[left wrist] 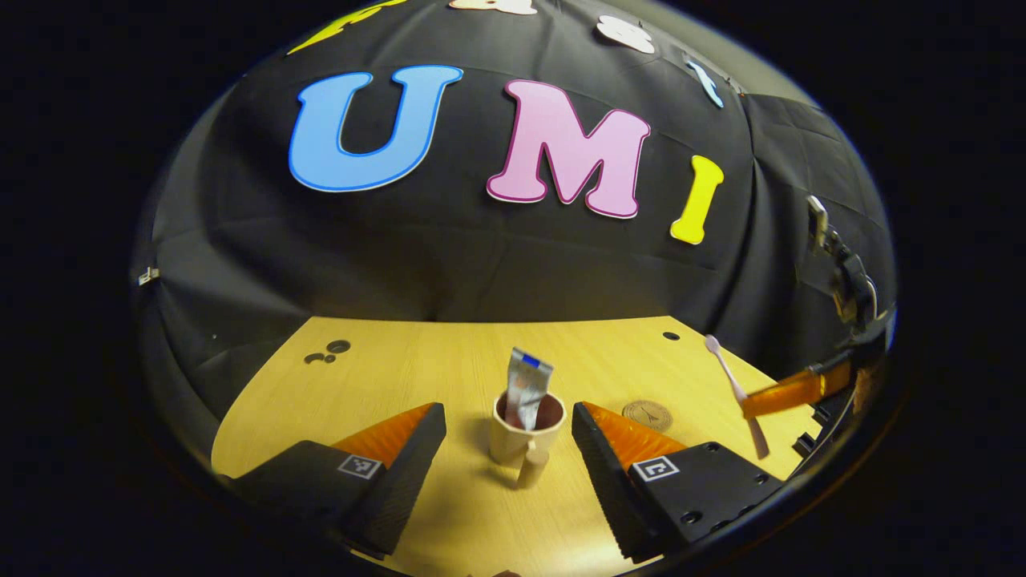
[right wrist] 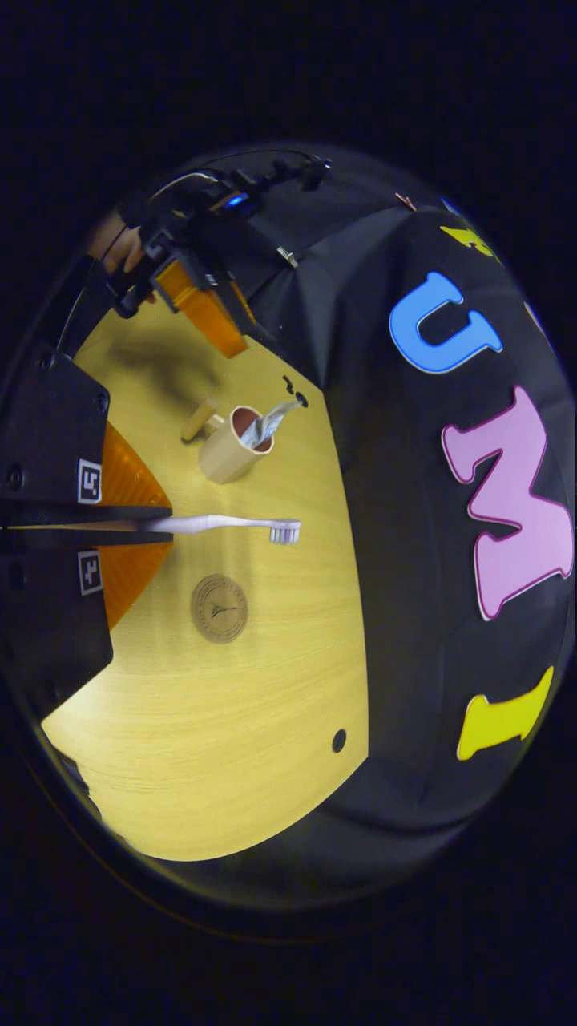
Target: Put the toothbrush and toothpaste on the desktop into the cup, then pick up the cup and place it on the coaster on the desktop.
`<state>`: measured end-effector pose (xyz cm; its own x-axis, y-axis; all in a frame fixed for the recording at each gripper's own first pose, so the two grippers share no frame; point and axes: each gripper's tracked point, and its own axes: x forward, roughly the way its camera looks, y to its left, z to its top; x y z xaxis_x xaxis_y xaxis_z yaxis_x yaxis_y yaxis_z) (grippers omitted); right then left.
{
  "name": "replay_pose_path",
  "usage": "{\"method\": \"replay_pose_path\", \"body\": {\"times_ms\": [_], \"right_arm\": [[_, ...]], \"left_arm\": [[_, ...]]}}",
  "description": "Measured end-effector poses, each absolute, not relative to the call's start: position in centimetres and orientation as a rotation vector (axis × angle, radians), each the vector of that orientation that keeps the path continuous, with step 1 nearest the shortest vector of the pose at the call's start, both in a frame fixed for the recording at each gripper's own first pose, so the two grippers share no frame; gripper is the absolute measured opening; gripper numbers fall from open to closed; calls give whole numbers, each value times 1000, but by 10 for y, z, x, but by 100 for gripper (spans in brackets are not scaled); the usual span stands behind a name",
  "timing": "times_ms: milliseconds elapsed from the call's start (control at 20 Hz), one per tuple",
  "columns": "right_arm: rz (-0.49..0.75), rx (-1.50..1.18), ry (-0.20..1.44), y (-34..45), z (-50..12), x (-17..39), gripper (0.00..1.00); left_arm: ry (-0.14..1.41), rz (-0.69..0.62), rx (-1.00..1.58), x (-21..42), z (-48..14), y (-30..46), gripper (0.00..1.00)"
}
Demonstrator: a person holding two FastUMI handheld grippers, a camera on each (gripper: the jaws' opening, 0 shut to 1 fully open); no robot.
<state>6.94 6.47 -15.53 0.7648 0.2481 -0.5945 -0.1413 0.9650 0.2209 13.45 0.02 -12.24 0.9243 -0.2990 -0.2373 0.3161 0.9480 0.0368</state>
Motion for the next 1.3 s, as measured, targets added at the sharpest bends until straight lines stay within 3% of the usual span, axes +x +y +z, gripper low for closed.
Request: {"method": "replay_pose_path", "body": {"times_ms": [500, 1300], "right_arm": [[311, 237, 470, 138, -114, 153, 6], [312, 333, 326, 179, -163, 234, 6]], "left_arm": [[301, -217, -49, 44, -145, 34, 98], [354, -89, -162, 34, -182, 67, 98]]}}
